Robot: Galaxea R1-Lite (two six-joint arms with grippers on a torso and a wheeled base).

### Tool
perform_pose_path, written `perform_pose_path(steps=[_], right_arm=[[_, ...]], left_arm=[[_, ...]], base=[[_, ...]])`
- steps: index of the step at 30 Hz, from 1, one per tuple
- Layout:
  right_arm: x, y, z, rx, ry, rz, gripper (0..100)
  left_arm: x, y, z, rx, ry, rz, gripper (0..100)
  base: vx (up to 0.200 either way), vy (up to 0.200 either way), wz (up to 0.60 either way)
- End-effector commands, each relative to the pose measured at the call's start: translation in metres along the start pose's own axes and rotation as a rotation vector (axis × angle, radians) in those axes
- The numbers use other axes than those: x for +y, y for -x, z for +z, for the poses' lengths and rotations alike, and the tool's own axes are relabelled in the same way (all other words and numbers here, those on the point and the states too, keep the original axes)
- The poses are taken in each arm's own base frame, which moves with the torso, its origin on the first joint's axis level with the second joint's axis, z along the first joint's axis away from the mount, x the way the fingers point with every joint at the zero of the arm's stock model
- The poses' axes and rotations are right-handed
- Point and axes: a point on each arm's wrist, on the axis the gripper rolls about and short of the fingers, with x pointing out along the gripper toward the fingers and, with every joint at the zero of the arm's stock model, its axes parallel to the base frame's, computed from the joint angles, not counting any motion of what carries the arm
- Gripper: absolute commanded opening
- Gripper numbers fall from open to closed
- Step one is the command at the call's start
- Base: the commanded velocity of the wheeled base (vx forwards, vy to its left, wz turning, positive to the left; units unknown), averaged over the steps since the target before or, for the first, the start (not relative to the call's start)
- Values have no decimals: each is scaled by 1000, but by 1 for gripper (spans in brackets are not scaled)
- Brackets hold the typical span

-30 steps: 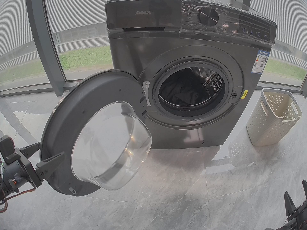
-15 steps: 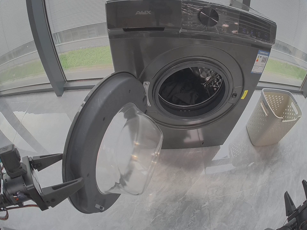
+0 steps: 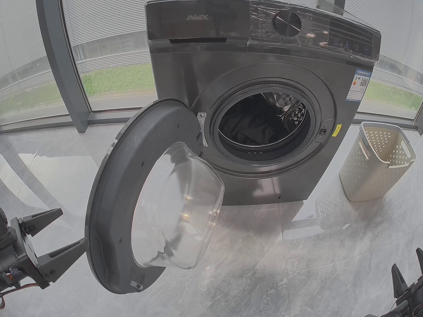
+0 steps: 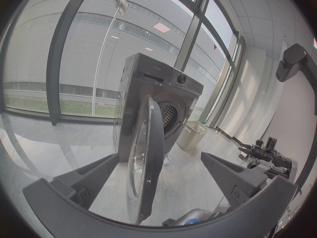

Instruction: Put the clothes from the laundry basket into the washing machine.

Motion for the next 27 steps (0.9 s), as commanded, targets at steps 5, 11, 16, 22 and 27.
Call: perform_pose_path(steps=[5,11,16,22,27], right_arm=[[0,0,-5,1,0,2,100],[0,0,-5,1,0,0,100],[0,0,-5,1,0,0,100],[0,0,-5,1,0,0,100],[0,0,-5,1,0,0,100]], left_arm=[[6,-43,-2,160,-1,-45,100],[-8,-70,12,161,-16,-159,100],[-20,-73,11,181,-26,-237,100],[-25,-68,13,163,12,-270,100],[-22,-60,16,114,10,-240,100]], base=[[0,0,0],[0,0,0],[0,0,0],[0,0,0],[0,0,0]])
